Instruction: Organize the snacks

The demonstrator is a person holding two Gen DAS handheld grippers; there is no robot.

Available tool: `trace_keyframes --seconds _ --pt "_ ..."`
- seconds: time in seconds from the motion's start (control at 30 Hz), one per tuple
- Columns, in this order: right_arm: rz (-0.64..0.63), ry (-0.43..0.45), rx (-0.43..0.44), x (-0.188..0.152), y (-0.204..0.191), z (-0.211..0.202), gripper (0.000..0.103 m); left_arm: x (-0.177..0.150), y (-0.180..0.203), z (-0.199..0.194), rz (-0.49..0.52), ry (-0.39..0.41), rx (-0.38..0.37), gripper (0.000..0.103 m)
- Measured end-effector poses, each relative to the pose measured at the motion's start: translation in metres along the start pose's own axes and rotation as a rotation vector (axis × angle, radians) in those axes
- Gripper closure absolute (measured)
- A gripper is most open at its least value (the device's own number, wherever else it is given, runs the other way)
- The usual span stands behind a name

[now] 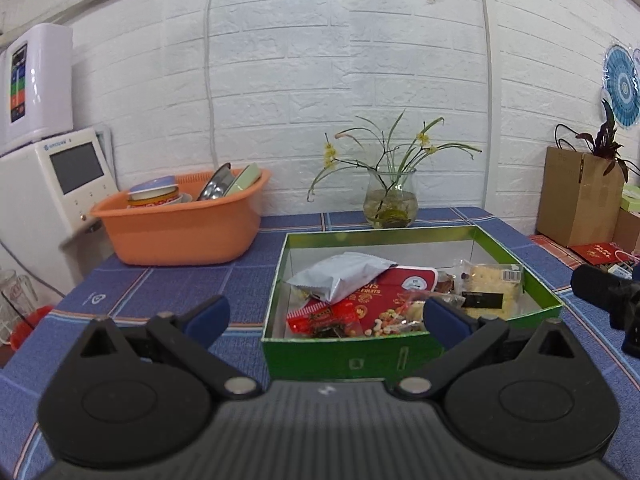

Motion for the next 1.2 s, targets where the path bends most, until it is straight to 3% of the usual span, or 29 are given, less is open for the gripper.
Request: trace_keyframes --seconds 0.27,0.4,0.53,0.8,1.2 --pt "0.004 -0.033 -0.107 -0.017 -0.007 -0.055 0.0 -0.02 0.026 -0.065 0.042 0.062 -0.001 0.0" --pt "0.019 -0.087 -0.159 -0.033 0.001 -0.068 0.0 -0.038 0.026 -0.083 0.002 0.039 -0.006 0.0" --pt "0.023 -0.106 -0.186 -0.04 0.006 -0.075 0.0 -0.05 0.019 -0.083 -0.043 -0.012 -0.009 0.0" --pt "-0.032 -0.063 -0.208 -0.039 -0.003 -0.08 0.0 -0.056 0.001 -0.076 -0.073 -0.043 0.111 0.0" --pt "-0.066 -0.056 -0.192 -0.04 -0.01 -0.085 0.0 -0.057 0.007 -0.078 -0.025 -0.02 0.08 0.0"
Point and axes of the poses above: each gripper's, at about its wrist camera, not at the fingertips, and z roughly the way its jaws point, y to its right, x to its top, the point moved 6 cm from there along z, roughly the way its jaws point, and after that the axes turned 7 degrees about y, right-handed, at the moved point
